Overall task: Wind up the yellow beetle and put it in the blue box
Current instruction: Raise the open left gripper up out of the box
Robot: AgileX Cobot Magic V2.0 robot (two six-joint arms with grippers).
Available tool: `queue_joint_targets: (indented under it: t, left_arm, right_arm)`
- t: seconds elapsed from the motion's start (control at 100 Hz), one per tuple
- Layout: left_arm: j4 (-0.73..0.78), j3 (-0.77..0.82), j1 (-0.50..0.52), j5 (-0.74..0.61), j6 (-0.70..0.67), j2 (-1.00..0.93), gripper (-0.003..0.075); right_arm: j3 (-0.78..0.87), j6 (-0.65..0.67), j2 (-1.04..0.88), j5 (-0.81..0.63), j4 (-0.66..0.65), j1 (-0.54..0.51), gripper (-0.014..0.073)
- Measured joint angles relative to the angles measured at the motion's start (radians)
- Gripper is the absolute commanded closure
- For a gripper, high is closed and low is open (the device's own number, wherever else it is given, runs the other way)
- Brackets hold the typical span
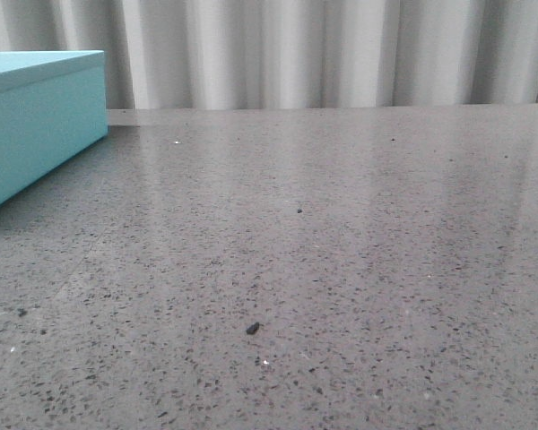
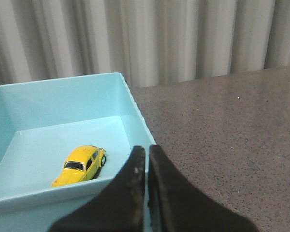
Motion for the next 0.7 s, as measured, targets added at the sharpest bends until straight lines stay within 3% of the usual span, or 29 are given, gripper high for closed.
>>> queue_joint_targets:
  t: [0.24,0.7]
  left_arm:
    - [-0.006,0.049,0.000,-0.004,0.002,-0.127,0.0741]
    - [-0.007,0.049,0.000,-0.004,0.002,-0.135,0.0741]
  right_arm:
    - [0.006,0.000,0.000,-0.003,0.000,0.000,0.0635]
    - [0.006,0.000,0.000,0.087,0.011,0.000,0.0635]
